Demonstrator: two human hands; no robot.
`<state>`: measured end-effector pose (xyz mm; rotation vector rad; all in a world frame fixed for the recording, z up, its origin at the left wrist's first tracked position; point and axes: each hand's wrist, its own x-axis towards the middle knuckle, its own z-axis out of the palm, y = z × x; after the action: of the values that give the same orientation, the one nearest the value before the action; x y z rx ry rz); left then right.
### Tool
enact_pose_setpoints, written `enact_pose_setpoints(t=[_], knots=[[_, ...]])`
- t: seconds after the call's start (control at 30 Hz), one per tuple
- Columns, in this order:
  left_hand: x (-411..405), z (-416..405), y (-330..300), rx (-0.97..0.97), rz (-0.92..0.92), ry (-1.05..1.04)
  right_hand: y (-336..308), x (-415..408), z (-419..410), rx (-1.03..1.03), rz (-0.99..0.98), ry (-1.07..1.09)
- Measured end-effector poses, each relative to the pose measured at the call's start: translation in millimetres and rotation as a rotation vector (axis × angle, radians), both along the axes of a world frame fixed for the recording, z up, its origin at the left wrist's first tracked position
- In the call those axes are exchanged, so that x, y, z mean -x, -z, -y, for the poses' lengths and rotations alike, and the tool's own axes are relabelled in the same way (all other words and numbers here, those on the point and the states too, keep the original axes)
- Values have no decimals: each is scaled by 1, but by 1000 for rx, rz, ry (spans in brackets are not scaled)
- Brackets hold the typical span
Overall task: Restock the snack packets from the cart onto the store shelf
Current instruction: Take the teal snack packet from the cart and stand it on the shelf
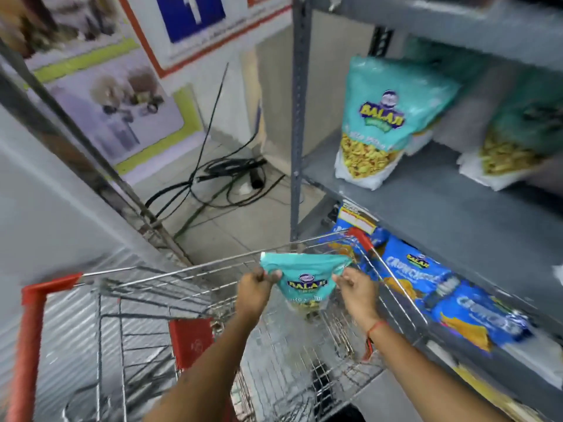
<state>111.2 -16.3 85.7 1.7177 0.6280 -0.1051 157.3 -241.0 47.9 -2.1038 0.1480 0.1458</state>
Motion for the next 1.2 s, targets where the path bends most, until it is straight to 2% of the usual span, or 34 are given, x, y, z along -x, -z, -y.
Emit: enact_pose_setpoints(t=[0.13,0.33,0.5,0.63,0.87,1.2], knots=[[-22,7,-67,-36,219,136,-83,3,19,-2,225,114],[-51,41,-213,26,543,321,-230,9,60,-19,488,277],[-59,72,-324,60,673,407,-342,35,96,-126,636,377],[-50,99,-382,86,735,460,-402,61,116,-147,723,402],[-39,123,-394,92,747,498,-424,89,133,-156,735,386],[-75,144,-337,57,660,552,-365,68,150,-177,592,455]])
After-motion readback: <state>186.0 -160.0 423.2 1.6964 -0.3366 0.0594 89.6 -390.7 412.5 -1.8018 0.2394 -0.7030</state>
